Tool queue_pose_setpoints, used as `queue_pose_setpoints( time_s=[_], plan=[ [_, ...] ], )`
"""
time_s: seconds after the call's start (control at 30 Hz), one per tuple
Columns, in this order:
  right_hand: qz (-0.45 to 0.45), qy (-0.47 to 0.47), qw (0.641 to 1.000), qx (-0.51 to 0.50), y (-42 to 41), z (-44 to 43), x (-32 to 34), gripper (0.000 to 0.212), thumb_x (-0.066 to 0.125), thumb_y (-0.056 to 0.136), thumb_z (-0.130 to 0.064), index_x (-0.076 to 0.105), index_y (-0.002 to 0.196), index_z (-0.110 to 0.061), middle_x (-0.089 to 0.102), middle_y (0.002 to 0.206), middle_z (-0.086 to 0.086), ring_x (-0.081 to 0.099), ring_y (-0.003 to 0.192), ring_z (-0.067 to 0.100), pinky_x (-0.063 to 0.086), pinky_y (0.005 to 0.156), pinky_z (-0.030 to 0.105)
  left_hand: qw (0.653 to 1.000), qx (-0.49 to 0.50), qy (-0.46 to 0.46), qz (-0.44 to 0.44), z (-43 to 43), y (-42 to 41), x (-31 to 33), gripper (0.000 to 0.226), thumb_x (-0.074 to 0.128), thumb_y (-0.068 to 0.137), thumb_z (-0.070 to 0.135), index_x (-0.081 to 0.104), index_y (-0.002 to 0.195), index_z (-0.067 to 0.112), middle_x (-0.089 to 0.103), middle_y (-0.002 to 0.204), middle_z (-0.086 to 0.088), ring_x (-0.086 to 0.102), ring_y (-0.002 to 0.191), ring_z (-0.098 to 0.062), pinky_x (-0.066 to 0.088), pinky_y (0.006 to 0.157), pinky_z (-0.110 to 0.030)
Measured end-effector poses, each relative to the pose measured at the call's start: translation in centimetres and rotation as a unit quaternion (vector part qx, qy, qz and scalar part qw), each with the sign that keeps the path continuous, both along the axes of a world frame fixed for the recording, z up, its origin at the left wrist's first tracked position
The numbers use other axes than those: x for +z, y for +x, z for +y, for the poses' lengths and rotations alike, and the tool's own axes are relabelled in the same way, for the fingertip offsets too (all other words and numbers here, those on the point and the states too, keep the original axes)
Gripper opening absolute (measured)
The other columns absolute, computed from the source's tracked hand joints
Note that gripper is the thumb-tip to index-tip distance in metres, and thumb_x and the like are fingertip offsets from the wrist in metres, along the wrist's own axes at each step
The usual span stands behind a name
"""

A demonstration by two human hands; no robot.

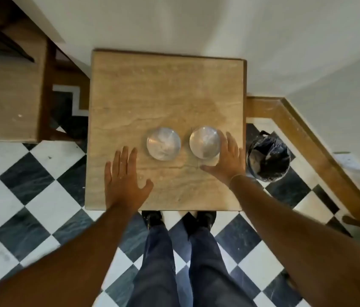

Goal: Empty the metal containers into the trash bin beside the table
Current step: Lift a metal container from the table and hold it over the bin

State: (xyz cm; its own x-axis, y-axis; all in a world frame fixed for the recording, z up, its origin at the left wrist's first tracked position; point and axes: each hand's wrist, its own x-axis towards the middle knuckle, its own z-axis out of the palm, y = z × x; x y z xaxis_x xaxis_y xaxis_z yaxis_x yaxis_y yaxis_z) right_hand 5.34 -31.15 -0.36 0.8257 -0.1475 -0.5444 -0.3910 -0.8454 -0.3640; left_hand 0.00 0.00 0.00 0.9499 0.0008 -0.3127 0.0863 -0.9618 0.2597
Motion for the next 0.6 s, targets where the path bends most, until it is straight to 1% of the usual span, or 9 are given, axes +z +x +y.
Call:
queue_pose_setpoints(
  time_s=[0.1, 0.23, 0.33, 0.43, 0.5, 0.53, 0.6],
  plan=[
    [-0.016, 0.012, 0.999, 0.039, 1.1, -0.2, -2.4, 0.141, 0.102, 0.073, -0.047, 0.006, 0.177, -0.033, 0.005, 0.186, 0.009, 0.008, 0.173, 0.032, 0.007, 0.138, 0.062, 1.0, 0.002, 0.017, 0.015, 0.7, 0.4, -2.8, 0.103, 0.067, 0.091, 0.051, 0.013, 0.174, 0.022, 0.013, 0.183, -0.01, 0.012, 0.169, -0.033, 0.01, 0.135, -0.057],
    [-0.039, 0.033, 0.997, 0.052, 1.9, 0.0, -5.1, 0.144, 0.104, 0.067, -0.048, 0.011, 0.176, -0.032, 0.013, 0.184, 0.01, 0.013, 0.171, 0.033, 0.01, 0.138, 0.06, 0.999, 0.023, 0.027, 0.038, 1.1, -0.2, -5.6, 0.099, 0.066, 0.096, 0.047, 0.011, 0.175, 0.021, 0.01, 0.184, -0.01, 0.009, 0.17, -0.033, 0.007, 0.136, -0.057],
    [-0.078, 0.029, 0.995, 0.058, 2.2, 0.1, -6.6, 0.139, 0.104, 0.066, -0.042, 0.019, 0.175, -0.031, 0.024, 0.179, 0.012, 0.023, 0.167, 0.038, 0.02, 0.135, 0.054, 0.998, 0.028, 0.019, 0.047, 1.1, -0.5, -6.9, 0.094, 0.059, 0.098, 0.049, 0.011, 0.175, 0.022, 0.009, 0.184, -0.01, 0.008, 0.17, -0.033, 0.007, 0.136, -0.057],
    [-0.109, 0.034, 0.992, 0.046, 2.3, 0.5, -7.5, 0.128, 0.102, 0.065, -0.038, 0.03, 0.17, -0.032, 0.033, 0.17, 0.012, 0.034, 0.158, 0.041, 0.033, 0.131, 0.054, 0.998, 0.041, 0.011, 0.045, 0.7, -1.2, -7.5, 0.089, 0.048, 0.099, 0.052, 0.013, 0.174, 0.021, 0.012, 0.184, -0.01, 0.01, 0.17, -0.033, 0.01, 0.136, -0.058],
    [-0.127, 0.032, 0.991, 0.034, 2.2, 0.8, -7.6, 0.119, 0.102, 0.061, -0.039, 0.039, 0.162, -0.033, 0.038, 0.165, 0.012, 0.04, 0.151, 0.042, 0.042, 0.124, 0.055, 0.998, 0.056, 0.0, 0.009, 0.3, -1.2, -7.2, 0.082, 0.043, 0.101, 0.051, 0.021, 0.173, 0.019, 0.019, 0.182, -0.01, 0.017, 0.168, -0.032, 0.012, 0.136, -0.057],
    [-0.138, 0.028, 0.99, 0.027, 2.1, 0.9, -7.5, 0.116, 0.102, 0.059, -0.04, 0.042, 0.158, -0.032, 0.041, 0.162, 0.012, 0.043, 0.147, 0.041, 0.045, 0.121, 0.054, 0.998, 0.061, -0.006, -0.026, 0.0, -1.0, -6.9, 0.077, 0.044, 0.103, 0.048, 0.028, 0.171, 0.017, 0.027, 0.18, -0.011, 0.024, 0.166, -0.033, 0.016, 0.135, -0.056],
    [-0.157, 0.026, 0.987, 0.009, 1.3, 1.2, -7.0, 0.114, 0.103, 0.057, -0.041, 0.045, 0.154, -0.028, 0.045, 0.157, 0.012, 0.048, 0.141, 0.04, 0.048, 0.118, 0.053, 0.995, 0.049, -0.03, -0.088, -0.9, -0.6, -6.1, 0.064, 0.048, 0.105, 0.04, 0.045, 0.162, 0.011, 0.046, 0.168, -0.015, 0.042, 0.155, -0.036, 0.028, 0.13, -0.055]
  ],
)
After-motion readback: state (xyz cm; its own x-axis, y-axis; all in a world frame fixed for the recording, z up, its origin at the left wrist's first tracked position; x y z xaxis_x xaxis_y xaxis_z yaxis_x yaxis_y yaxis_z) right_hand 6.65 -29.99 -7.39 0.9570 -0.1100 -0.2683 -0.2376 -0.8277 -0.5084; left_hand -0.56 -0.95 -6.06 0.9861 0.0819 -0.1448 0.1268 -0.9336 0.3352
